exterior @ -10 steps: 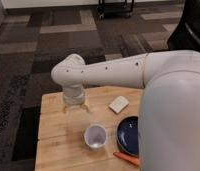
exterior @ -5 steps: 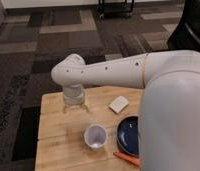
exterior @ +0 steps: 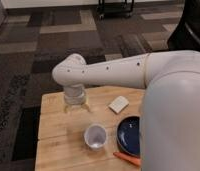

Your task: Place the pepper in the ceramic cup

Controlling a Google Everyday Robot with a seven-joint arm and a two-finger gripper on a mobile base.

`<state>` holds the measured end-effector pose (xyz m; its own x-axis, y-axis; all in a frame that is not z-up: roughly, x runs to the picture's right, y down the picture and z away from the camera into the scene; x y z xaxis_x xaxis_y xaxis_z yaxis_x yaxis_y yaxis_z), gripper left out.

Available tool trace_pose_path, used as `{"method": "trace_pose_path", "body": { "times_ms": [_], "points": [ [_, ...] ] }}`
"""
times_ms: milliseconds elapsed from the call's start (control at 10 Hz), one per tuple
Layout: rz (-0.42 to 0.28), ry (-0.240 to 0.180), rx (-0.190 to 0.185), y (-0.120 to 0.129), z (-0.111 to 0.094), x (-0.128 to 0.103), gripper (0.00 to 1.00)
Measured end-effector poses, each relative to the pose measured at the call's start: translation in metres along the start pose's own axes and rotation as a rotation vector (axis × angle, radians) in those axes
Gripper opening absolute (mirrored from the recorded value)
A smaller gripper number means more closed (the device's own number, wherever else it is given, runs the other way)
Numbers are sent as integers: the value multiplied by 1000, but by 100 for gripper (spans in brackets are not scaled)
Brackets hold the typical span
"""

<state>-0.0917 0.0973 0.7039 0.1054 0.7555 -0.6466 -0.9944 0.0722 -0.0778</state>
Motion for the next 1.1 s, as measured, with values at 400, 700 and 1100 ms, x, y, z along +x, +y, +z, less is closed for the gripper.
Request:
{"method": "trace_pose_path", "body": {
  "times_ms": [400,700,1100],
  "points": [
    [-110,17,10,-19,0,4,65],
    [-270,31,50,-42,-3,8,65],
    [-529,4,93,-76,0,7,65]
  ]
}}
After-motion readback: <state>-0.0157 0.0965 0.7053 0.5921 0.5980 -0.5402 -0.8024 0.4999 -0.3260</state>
